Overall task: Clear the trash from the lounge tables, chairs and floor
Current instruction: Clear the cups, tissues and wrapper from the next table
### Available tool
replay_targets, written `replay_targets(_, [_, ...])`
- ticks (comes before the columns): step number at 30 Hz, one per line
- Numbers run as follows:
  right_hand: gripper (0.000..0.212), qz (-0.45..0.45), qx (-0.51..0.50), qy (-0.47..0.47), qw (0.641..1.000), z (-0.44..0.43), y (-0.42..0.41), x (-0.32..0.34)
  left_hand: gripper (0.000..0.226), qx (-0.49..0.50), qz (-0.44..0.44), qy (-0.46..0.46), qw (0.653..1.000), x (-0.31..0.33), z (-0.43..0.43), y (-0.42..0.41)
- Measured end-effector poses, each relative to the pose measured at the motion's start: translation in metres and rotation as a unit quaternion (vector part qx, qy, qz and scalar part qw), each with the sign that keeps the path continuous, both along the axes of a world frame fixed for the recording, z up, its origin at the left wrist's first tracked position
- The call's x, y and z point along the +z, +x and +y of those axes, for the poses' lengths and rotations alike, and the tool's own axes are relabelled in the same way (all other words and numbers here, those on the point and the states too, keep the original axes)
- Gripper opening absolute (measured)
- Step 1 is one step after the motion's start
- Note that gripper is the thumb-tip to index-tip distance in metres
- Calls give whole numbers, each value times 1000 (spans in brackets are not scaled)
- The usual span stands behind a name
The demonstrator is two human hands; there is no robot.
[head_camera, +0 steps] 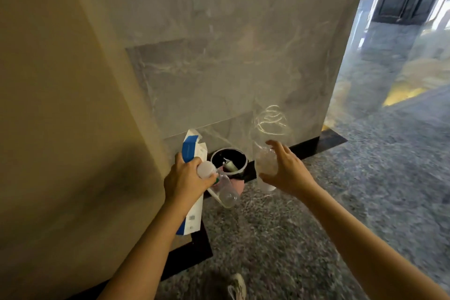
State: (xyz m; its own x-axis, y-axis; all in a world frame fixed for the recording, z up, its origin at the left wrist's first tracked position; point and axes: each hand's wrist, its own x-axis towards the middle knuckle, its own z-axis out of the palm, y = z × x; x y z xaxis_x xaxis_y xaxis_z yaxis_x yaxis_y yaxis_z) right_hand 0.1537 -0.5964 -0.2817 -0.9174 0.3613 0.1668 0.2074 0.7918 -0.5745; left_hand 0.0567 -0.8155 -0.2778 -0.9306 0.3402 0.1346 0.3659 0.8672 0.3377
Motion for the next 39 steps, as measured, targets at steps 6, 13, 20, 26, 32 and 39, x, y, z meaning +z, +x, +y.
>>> replay_targets(6, [85, -21, -16, -33, 999, 80, -175, -50, 46, -5, -31, 14, 999, -42, 83, -176])
replay_targets(13, [85, -76, -34, -82, 993, 165, -329, -111, 46, -2, -81, -8, 997, -91, 171, -331])
replay_targets(20, [84, -161, -6, -107, 981, 236, -457, -220, 43, 39, -162, -7, 986, -183, 249, -438])
replay_targets(26, [86, -211, 20, -128, 969, 266, -535, -332, 42, 105, -222, 24, 969, -288, 290, -501])
replay_targets(32, [82, -265, 40, -126, 955, 268, -578, -434, 43, 144, -245, -16, 959, -390, 309, -530])
replay_targets(39, [78, -295, 38, -119, 947, 255, -600, -518, 39, 147, -284, -56, 946, -471, 323, -536])
